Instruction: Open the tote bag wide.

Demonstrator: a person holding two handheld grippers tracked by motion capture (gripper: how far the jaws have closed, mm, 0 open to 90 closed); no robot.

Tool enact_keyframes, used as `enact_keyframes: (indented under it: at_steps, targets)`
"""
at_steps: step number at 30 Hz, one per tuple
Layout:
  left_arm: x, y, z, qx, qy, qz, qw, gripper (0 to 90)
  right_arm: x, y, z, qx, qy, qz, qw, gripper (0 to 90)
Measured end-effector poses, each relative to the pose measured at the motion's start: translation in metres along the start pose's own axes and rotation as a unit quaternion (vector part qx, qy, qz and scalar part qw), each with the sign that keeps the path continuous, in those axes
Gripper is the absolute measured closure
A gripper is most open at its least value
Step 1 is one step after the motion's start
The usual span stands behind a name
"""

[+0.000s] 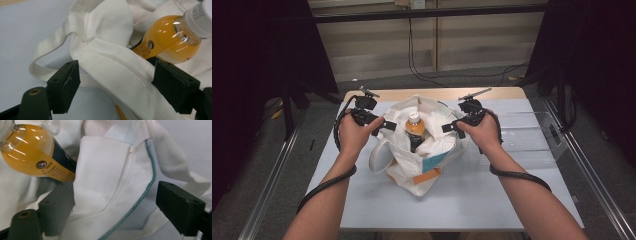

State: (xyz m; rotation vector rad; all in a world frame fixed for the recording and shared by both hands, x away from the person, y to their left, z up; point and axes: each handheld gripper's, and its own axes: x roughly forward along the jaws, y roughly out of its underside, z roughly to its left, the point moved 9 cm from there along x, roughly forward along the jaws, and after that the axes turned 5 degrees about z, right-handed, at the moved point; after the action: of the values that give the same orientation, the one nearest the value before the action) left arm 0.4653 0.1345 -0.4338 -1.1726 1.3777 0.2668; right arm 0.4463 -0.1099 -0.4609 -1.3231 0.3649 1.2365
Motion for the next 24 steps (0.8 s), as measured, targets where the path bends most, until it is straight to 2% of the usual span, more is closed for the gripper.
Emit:
enact_keyframes:
  at_steps: [1, 2, 7, 9, 11, 12, 13, 15, 20, 24]
  targets:
    - [0.001, 0.0, -0.001, -0.001, 0.004, -0.002, 1.0, 22.5, 0.001, 0.002, 0.001, 0.005, -0.003, 0.005, 1.0, 19.0]
    - [0.0, 0.002, 0.0, 0.011, 0.004, 0.007, 0.9999, 23.3, 0.003, 0.002, 0.003, 0.002, -0.009, 0.004, 0.9999, 21.4]
    - [0.004, 0.006, 0.002, 0.002, 0.0, 0.004, 1.0, 26.8, 0.004, 0.006, 0.003, 0.003, -0.011, 0.017, 0.9998, 32.5]
    - [0.005, 0.008, 0.003, 0.004, -0.003, 0.011, 0.9999, 29.0, 0.004, 0.007, 0.002, 0.006, -0.005, 0.023, 0.9997, 37.3]
    - [0.006, 0.011, 0.004, 0.006, -0.004, 0.021, 0.9998, 31.8, 0.004, 0.007, 0.0, -0.001, -0.002, 0.021, 0.9998, 43.1]
    - [0.008, 0.011, 0.004, -0.003, -0.005, 0.017, 0.9998, 32.7, 0.003, 0.008, 0.0, -0.003, 0.002, 0.024, 0.9997, 48.1]
    - [0.008, 0.012, 0.004, -0.003, -0.009, 0.022, 0.9997, 34.2, 0.003, 0.008, -0.002, -0.011, 0.006, 0.023, 0.9997, 50.8]
    - [0.011, 0.016, 0.007, 0.001, -0.021, 0.032, 0.9993, 38.9, 0.003, 0.01, -0.003, -0.009, 0.005, 0.029, 0.9995, 54.5]
    - [0.016, 0.022, 0.007, 0.0, -0.019, 0.047, 0.9987, 51.8, 0.003, 0.014, -0.007, -0.009, 0.009, 0.034, 0.9993, 70.8]
    - [0.018, 0.024, 0.005, -0.002, -0.018, 0.053, 0.9984, 62.5, 0.002, 0.014, -0.009, 0.001, -0.007, 0.03, 0.9995, 73.8]
